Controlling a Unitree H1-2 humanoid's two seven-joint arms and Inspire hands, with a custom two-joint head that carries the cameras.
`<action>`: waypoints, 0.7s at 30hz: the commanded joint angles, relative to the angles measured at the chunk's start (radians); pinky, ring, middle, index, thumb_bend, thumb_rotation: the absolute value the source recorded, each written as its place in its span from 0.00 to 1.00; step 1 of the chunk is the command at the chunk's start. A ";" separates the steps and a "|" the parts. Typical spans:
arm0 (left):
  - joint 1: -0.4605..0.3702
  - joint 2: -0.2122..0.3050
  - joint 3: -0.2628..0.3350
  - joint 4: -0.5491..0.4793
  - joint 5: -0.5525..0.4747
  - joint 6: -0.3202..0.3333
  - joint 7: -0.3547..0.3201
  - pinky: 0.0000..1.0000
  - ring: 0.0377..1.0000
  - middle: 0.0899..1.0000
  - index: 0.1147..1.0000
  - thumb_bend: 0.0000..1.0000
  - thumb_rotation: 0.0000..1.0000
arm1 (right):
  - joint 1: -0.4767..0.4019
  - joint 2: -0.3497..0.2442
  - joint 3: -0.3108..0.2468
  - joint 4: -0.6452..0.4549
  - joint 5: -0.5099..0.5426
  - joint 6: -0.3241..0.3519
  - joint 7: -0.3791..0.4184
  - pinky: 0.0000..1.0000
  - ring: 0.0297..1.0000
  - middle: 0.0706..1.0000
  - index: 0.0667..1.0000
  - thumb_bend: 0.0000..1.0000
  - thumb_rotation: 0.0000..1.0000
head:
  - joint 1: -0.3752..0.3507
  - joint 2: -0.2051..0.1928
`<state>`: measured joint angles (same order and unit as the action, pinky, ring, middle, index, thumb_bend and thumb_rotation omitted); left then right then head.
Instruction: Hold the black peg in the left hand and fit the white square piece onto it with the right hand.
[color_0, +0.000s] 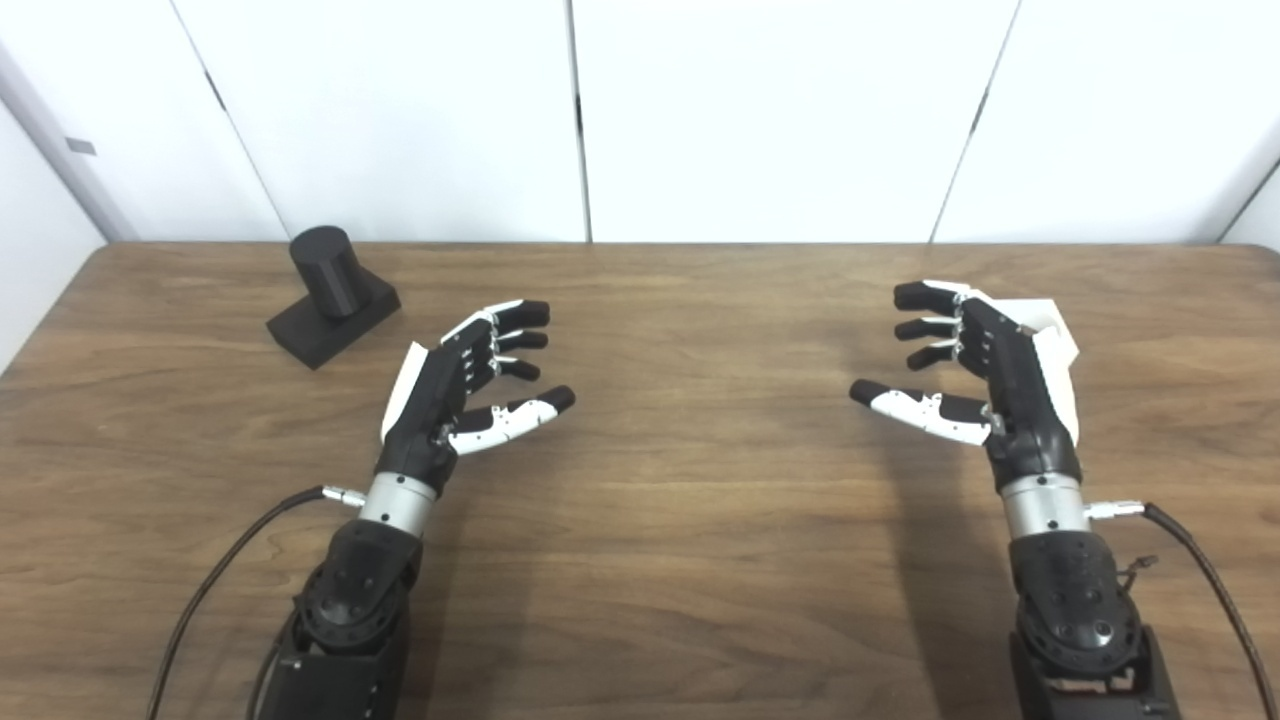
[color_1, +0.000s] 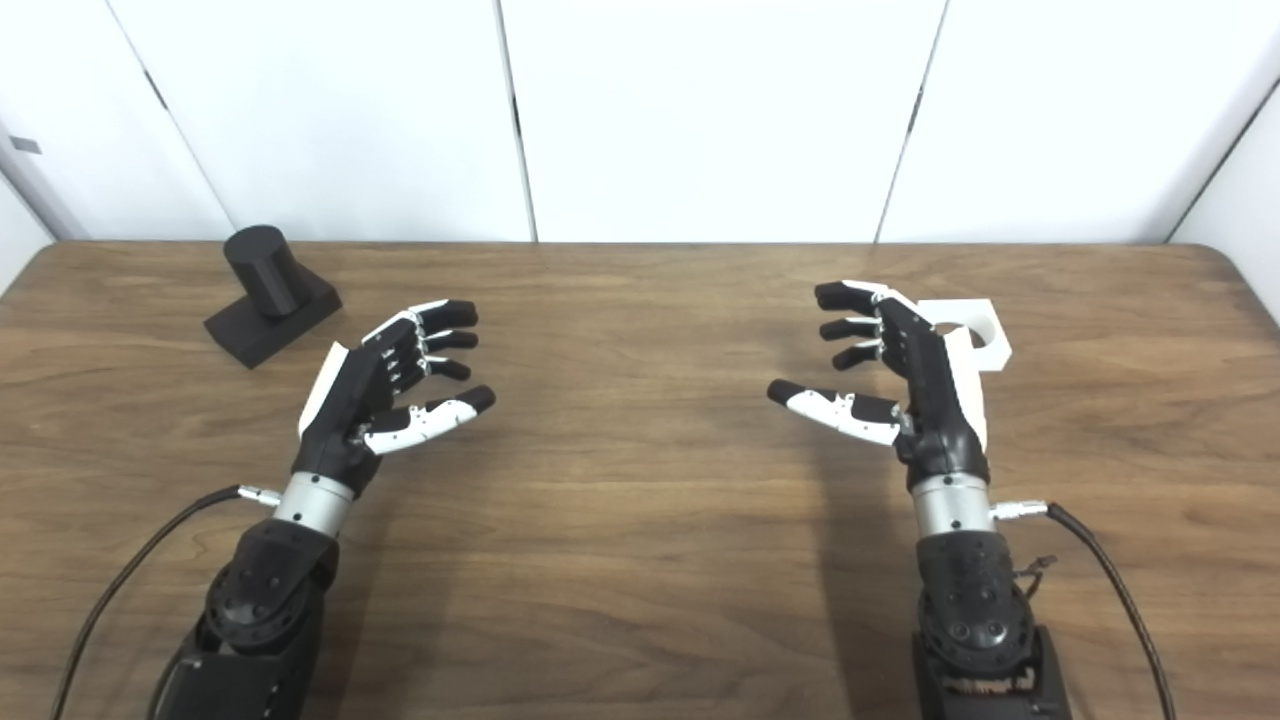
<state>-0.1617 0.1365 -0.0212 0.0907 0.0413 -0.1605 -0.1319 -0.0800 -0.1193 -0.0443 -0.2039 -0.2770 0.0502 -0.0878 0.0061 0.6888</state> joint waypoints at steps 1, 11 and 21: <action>-0.033 0.004 0.000 -0.027 -0.003 -0.020 0.003 0.61 0.73 0.77 0.71 0.74 0.09 | -0.026 -0.007 -0.003 -0.013 0.004 -0.039 -0.007 0.49 0.61 0.68 0.65 0.66 0.00 | 0.004 0.001; -0.022 0.001 -0.006 -0.029 -0.002 -0.020 0.003 0.64 0.74 0.77 0.71 0.72 0.08 | -0.017 -0.010 0.001 0.000 0.009 -0.064 -0.006 0.48 0.61 0.68 0.65 0.65 0.00 | 0.027 -0.041; -0.005 -0.018 -0.024 0.007 0.011 -0.065 0.014 0.59 0.72 0.76 0.70 0.71 0.06 | 0.005 -0.018 -0.006 0.029 0.005 -0.133 -0.011 0.49 0.62 0.67 0.64 0.65 0.00 | 0.123 -0.133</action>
<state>-0.1440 0.1203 -0.0444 0.1079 0.0498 -0.1788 -0.1284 -0.0528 -0.1244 -0.0466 -0.1510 -0.2805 -0.0272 -0.0901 0.1288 0.5554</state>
